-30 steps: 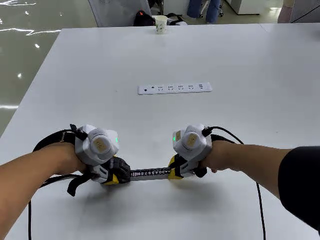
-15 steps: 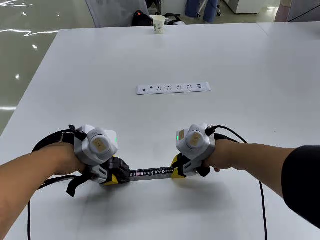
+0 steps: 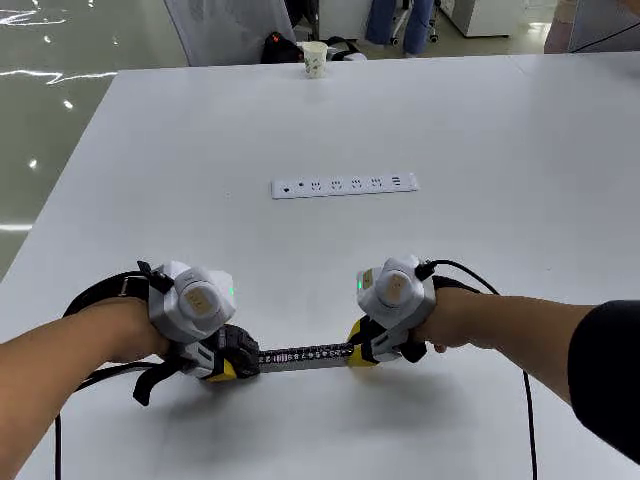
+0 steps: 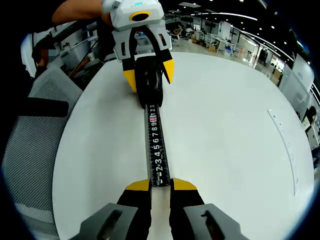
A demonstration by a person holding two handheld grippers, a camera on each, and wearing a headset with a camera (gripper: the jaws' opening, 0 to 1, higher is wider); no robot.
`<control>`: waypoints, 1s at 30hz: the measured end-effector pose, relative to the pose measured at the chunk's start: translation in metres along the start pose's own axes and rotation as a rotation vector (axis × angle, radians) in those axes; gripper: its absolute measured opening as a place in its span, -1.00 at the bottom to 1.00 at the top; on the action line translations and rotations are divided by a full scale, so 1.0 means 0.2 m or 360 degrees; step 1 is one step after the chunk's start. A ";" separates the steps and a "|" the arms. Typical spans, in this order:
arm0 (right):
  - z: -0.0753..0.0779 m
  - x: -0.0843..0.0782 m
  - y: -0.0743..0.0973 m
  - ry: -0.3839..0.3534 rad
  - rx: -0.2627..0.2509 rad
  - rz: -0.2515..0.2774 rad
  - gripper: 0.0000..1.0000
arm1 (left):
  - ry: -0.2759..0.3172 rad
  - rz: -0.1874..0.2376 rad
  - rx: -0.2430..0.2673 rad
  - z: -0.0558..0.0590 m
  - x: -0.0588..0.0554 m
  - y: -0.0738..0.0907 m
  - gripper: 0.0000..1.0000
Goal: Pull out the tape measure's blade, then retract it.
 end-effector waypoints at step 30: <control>0.01 -0.08 0.04 -0.0011 -0.0019 -0.0036 -0.81 | 0.0003 0.0000 -0.0007 -0.01 0.00 0.00 -0.33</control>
Point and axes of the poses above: the centre of the closed fingertips' face, and the gripper's own axes: y roughly backward along the fingers, z roughly to its right, x roughly out of its top, the point moved 10 cm from there along y, roughly backward along the fingers, and after that the axes turned 7 degrees about -y, right-handed, at the moved point
